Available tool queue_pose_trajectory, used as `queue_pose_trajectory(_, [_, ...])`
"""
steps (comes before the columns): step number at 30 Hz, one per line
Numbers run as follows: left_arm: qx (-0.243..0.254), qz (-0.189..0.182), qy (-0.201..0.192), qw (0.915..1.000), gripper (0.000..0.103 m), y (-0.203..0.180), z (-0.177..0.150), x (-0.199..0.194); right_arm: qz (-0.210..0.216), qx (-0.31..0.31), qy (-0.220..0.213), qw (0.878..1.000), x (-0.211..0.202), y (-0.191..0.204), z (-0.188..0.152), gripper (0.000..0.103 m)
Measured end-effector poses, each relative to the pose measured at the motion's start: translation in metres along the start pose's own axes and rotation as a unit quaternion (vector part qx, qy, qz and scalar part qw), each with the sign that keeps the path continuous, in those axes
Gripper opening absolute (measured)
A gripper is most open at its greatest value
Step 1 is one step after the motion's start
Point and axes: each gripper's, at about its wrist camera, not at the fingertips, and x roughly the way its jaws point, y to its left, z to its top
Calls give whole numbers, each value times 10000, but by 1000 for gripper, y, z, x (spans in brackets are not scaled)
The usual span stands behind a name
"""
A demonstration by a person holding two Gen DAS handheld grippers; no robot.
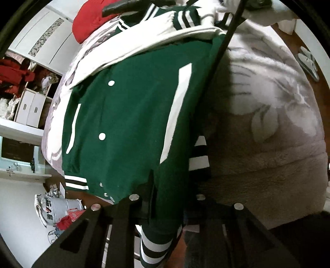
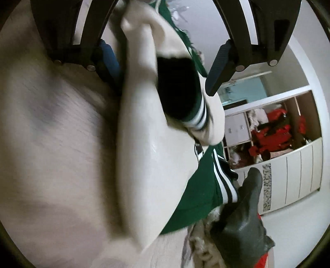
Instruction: Fold large clothes
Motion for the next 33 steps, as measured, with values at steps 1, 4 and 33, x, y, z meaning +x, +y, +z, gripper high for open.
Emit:
queue_pose_trajectory(1, [-48, -26, -2, 10000, 16, 5, -1, 0, -49, -36, 99, 9999, 8, 5, -2, 82])
queue_pose_trajectory(4, [-263, -177, -35, 9995, 16, 17, -1, -5, -447, -180, 117, 9988, 34, 23, -11, 39])
queue_pose_trajectory(33, [-4277, -3925, 566, 8123, 39, 404, -90, 199, -3448, -1124, 107, 9318, 386, 369, -41, 72])
